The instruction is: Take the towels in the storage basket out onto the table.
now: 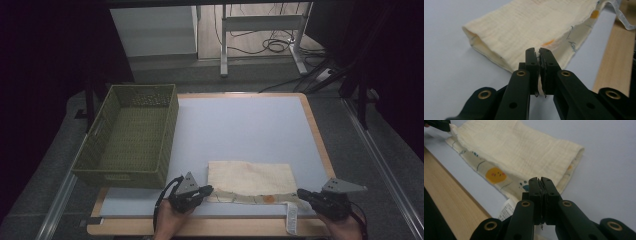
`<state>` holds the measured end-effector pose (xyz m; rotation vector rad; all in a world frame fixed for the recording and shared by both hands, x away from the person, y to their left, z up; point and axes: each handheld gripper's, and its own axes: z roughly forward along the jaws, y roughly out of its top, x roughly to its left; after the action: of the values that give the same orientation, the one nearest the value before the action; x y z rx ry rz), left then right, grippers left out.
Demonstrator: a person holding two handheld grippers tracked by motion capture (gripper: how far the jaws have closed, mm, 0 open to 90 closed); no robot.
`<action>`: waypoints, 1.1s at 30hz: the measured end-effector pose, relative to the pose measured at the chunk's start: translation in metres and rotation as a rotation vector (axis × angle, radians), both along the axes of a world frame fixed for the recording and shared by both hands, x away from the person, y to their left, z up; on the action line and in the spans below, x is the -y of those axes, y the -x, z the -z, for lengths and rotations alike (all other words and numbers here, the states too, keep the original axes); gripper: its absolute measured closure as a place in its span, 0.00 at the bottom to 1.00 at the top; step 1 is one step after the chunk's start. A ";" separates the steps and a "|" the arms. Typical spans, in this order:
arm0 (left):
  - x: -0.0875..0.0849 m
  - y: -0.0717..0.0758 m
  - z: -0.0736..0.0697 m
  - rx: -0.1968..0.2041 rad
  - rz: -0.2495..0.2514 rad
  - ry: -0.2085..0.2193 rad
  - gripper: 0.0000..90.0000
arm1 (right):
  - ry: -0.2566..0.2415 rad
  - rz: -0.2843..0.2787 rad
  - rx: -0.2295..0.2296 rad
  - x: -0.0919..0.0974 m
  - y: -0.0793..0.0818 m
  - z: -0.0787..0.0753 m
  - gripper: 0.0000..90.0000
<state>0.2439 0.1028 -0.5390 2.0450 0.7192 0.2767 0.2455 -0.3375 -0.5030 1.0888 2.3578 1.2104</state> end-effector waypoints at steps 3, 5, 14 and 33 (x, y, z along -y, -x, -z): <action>-0.003 0.003 0.006 -0.033 0.008 -0.003 0.76 | 0.008 -0.009 -0.019 0.000 0.004 0.006 0.95; -0.006 0.005 0.006 -0.054 0.017 0.026 0.70 | 0.012 -0.012 -0.039 0.000 0.006 0.009 0.88; -0.007 -0.012 -0.015 -0.025 -0.047 0.036 0.49 | 0.000 0.028 0.005 0.010 -0.003 -0.005 0.77; 0.019 -0.106 -0.003 -0.120 -0.234 -0.099 0.57 | 0.099 0.085 -0.022 -0.025 -0.104 0.007 0.70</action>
<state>0.3503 0.0835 -0.5359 2.0854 1.0402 0.3307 0.3499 -0.3129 -0.5104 1.1618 2.3354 1.0462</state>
